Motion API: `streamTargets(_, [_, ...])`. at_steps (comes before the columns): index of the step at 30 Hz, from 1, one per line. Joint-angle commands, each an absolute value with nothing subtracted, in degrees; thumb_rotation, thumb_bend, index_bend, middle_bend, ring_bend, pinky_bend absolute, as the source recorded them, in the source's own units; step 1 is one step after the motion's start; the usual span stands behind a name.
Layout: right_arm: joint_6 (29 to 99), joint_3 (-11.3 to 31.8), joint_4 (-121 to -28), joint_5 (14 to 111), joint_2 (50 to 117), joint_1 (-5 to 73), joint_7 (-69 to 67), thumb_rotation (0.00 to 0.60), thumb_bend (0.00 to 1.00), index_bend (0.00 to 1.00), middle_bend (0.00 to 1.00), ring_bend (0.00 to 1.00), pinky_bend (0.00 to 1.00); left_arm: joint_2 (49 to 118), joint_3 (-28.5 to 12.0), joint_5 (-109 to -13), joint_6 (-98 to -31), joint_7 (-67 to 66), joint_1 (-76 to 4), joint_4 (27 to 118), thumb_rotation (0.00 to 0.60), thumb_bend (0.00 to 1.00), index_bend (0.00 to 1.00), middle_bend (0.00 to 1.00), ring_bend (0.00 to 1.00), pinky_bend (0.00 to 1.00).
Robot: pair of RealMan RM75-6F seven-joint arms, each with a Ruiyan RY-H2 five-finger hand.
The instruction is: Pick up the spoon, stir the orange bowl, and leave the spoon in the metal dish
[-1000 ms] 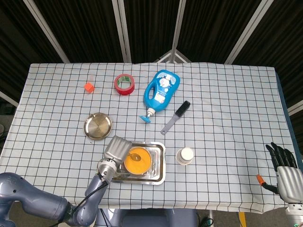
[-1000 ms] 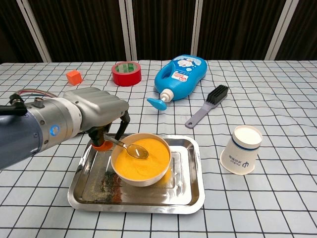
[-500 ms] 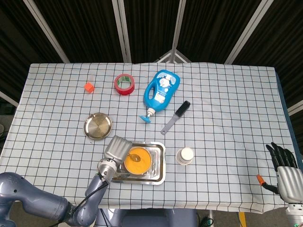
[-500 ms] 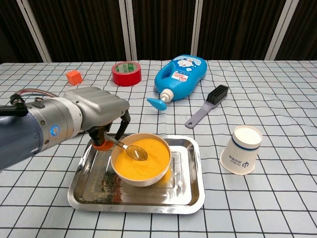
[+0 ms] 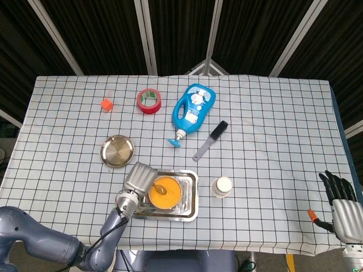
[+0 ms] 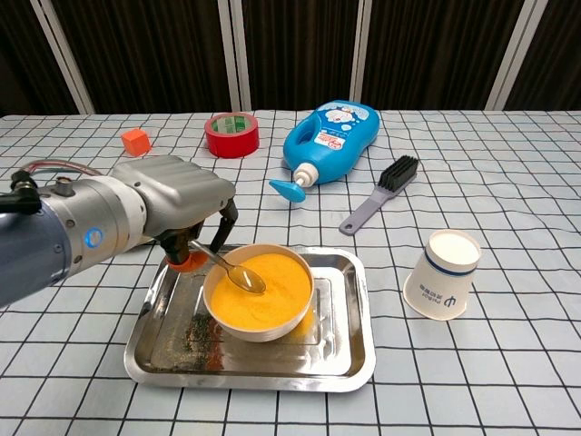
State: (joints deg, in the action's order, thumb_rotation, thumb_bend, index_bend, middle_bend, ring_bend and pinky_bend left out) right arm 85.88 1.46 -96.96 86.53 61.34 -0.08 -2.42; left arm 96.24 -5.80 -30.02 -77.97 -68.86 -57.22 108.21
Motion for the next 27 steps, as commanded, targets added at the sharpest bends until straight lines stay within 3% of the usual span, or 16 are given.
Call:
streamTargets(1, [85.89, 1.47, -96.98, 86.52, 61.33, -0.09, -2.45, 0.6, 0.31, 0.0, 0.0, 0.0, 0.0, 95.93, -5.71, -30.66, -77.94, -68.56, -57.18, 108.31, 0.6, 0.62, 0.55, 1.0, 1.0, 1.0])
streamTargets(6, [85.88, 1.47, -97.0, 86.51, 61.34, -0.09, -2.49, 0.6, 0.31, 0.0, 0.0, 0.0, 0.0, 95.39, -5.09, -34.38, -78.15, -67.42, -57.01, 107.92, 0.6, 0.62, 0.61, 1.0, 1.0, 1.0])
streamTargets(16, [85.69, 1.46, -97.3, 86.29, 61.26, -0.1, -2.89, 0.6, 0.31, 0.0, 0.0, 0.0, 0.0, 94.25, 0.18, -48.65, -78.25, -68.11, -57.26, 104.16, 0.6, 0.64, 0.78, 1.0, 1.0, 1.0])
streamTargets(27, [85.5, 1.48, -97.45, 86.16, 61.13, -0.05, -3.05, 0.6, 0.31, 0.0, 0.0, 0.0, 0.0, 92.18, 8.49, -65.17, -73.92, -77.66, -60.74, 96.76, 0.6, 0.65, 0.8, 1.0, 1.0, 1.0])
